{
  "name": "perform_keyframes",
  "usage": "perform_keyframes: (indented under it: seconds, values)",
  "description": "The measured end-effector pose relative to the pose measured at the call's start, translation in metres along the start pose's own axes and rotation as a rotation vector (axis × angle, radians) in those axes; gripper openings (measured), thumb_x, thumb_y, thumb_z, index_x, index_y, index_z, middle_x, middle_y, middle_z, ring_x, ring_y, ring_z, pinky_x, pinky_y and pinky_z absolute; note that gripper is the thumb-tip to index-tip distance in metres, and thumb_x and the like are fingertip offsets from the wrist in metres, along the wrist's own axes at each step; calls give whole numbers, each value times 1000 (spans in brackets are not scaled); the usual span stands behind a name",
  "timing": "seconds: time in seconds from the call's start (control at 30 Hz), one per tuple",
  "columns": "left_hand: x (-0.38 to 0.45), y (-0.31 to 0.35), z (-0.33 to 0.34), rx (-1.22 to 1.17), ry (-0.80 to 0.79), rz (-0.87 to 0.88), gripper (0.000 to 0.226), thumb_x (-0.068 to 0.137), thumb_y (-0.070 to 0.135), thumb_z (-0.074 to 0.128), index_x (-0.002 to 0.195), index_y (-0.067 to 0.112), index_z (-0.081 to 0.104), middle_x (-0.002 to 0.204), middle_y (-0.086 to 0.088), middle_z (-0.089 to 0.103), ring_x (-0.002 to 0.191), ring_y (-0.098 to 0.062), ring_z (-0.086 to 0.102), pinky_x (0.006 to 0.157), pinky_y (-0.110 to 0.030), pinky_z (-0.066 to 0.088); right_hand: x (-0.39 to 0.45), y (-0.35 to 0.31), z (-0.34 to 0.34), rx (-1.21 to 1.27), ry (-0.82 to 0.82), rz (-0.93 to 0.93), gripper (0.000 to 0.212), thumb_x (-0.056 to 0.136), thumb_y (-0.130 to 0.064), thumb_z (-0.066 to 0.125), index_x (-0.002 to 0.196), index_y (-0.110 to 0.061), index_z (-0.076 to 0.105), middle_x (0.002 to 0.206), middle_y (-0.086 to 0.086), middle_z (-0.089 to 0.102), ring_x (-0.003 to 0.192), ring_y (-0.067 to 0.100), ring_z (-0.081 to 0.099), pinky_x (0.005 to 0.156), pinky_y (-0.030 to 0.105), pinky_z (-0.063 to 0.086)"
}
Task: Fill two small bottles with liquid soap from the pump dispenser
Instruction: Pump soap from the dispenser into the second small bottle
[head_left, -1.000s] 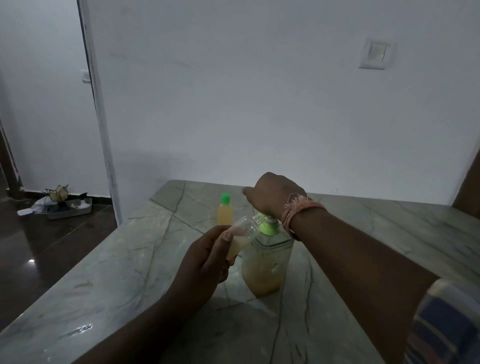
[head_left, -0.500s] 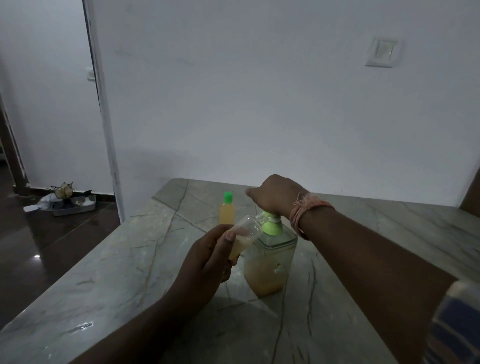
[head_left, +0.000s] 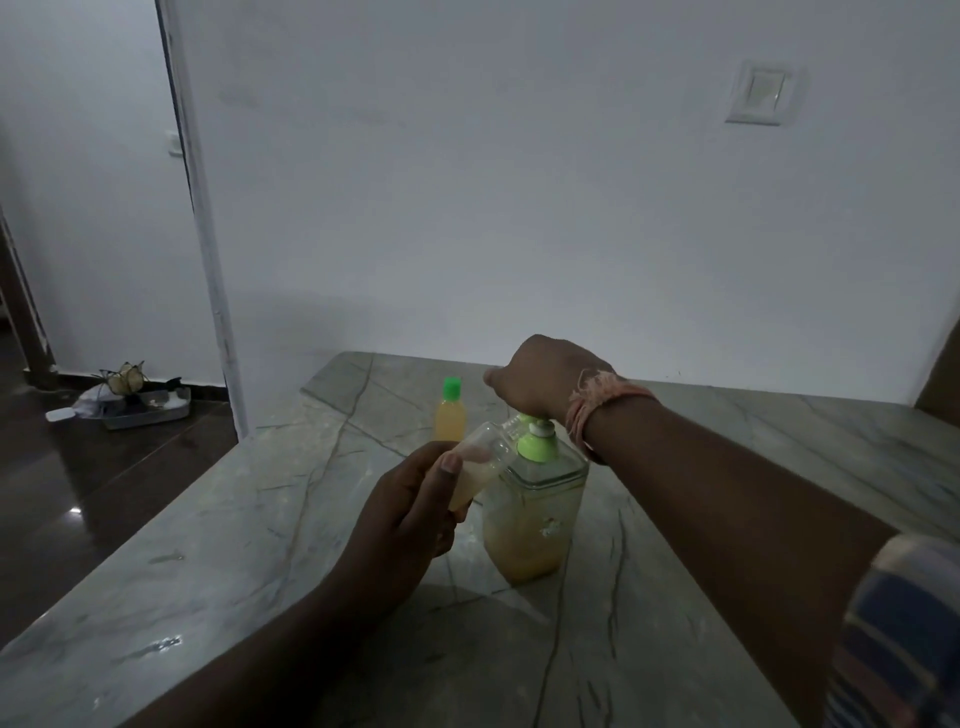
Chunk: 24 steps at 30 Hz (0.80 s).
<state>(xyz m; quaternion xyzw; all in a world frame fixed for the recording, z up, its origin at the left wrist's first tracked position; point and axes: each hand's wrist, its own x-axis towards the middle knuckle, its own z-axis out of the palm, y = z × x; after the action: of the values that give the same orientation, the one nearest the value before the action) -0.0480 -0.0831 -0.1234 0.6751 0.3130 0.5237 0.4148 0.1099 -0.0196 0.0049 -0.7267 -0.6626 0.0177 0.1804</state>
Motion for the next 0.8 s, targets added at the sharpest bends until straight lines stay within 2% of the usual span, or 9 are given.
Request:
perform_keyframes:
  seconds: [0.07, 0.17, 0.3, 0.47, 0.67, 0.8]
  values:
    - [0, 0, -1, -7, 3, 0, 27, 96, 50, 44, 104, 38, 67, 71, -3, 58, 54, -16, 47, 46, -26, 37, 1, 0, -1, 33, 30, -16, 41, 91, -49, 52, 66, -18, 48, 69, 0, 52, 65, 19, 51, 67, 30, 41]
    - [1, 0, -1, 8, 3, 3, 28, 97, 47, 43, 104, 36, 67, 71, -4, 59, 53, -15, 47, 46, -26, 37, 2, 5, 7, 145, -6, 25, 38, 91, -46, 51, 67, -17, 48, 71, 2, 54, 71, 21, 54, 70, 31, 43]
    - [1, -1, 0, -16, -20, 15, 32, 95, 53, 46, 107, 34, 68, 70, -2, 58, 53, -15, 46, 46, -27, 35, 2, 5, 11, 128, -26, 46, 38, 91, -44, 52, 66, -17, 45, 68, -1, 46, 80, 24, 53, 73, 31, 43]
    - [0, -1, 0, -17, -20, 21, 34, 90, 58, 45, 105, 39, 68, 71, -3, 57, 53, -15, 46, 46, -29, 35, 2, 3, 4, 67, -22, 12, 37, 89, -47, 53, 67, -17, 53, 71, 1, 55, 71, 21, 56, 67, 30, 43]
    - [2, -1, 0, -14, -19, 31, 40, 91, 57, 45, 109, 29, 68, 71, -2, 57, 52, -13, 46, 46, -26, 36, 1, 8, 10, 194, 15, 36, 40, 91, -47, 50, 67, -15, 52, 72, 4, 58, 76, 26, 59, 68, 31, 43]
    - [2, -4, 0, -13, -14, 31, 47, 91, 58, 45, 114, 24, 67, 71, -3, 58, 53, -13, 46, 46, -27, 35, 3, 6, 11, 136, -22, 54, 35, 90, -43, 52, 66, -17, 49, 72, 2, 54, 80, 27, 58, 72, 31, 45]
